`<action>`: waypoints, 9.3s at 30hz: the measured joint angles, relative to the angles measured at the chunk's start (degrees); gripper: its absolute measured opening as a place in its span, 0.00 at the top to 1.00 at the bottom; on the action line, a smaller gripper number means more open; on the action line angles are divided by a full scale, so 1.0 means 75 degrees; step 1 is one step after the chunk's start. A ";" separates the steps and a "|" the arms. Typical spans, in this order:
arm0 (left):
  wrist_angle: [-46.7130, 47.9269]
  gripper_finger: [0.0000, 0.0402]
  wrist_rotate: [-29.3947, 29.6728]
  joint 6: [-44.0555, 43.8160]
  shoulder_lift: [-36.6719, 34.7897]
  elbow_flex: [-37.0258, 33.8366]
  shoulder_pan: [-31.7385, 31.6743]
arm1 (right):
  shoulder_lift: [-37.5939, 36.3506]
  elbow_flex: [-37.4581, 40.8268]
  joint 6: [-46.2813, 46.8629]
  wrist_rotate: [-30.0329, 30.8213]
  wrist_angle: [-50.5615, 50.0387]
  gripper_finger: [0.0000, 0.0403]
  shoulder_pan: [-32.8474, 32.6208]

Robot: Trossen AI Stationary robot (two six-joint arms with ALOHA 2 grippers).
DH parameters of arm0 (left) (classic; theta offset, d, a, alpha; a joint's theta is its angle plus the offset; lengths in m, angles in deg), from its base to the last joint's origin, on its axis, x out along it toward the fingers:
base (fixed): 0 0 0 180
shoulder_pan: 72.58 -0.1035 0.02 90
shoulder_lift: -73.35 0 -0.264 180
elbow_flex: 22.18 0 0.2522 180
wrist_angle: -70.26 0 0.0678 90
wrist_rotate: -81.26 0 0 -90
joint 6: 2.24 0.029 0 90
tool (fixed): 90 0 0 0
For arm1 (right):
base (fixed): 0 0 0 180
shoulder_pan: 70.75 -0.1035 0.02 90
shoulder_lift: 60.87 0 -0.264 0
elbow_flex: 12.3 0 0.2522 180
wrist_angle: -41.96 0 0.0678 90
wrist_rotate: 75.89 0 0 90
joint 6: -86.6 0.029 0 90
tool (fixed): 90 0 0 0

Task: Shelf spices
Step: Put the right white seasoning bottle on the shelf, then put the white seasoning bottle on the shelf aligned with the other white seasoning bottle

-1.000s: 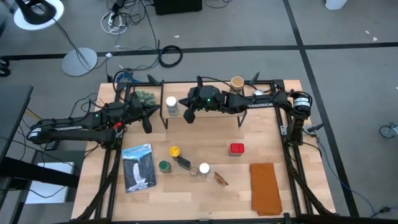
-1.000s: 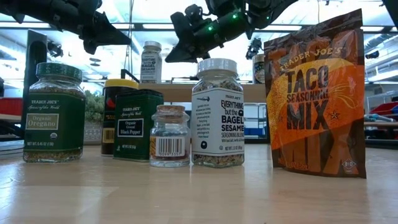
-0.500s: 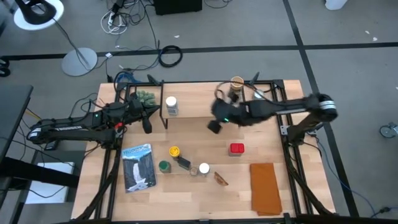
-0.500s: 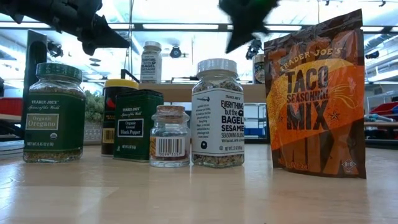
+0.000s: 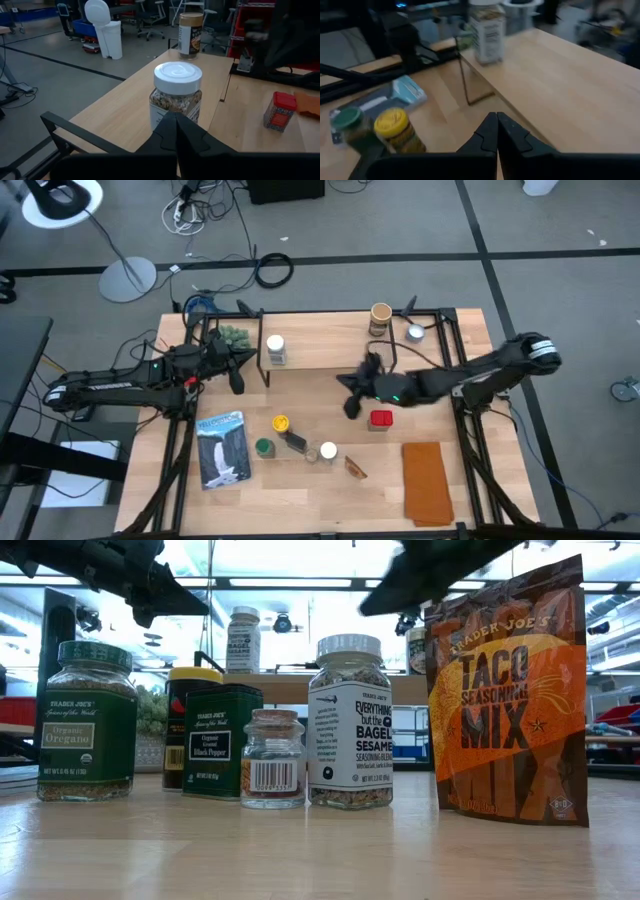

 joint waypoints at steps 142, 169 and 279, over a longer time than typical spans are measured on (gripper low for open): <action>-0.0963 1.00 0.3655 -0.2833 0.2011 -0.0006 0.7256 | 0.5356 -0.9250 -0.2293 -0.3013 -1.0240 0.32 -0.1694; -0.0934 1.00 0.3597 -0.2886 0.2084 -0.0006 0.7262 | 0.6313 -0.9309 -0.2838 -0.3555 -1.0540 0.52 -0.1515; -0.0965 1.00 0.3436 -0.2853 0.2107 -0.0006 0.7260 | 0.5712 -0.7516 0.5100 -0.3914 -0.8912 0.23 0.0139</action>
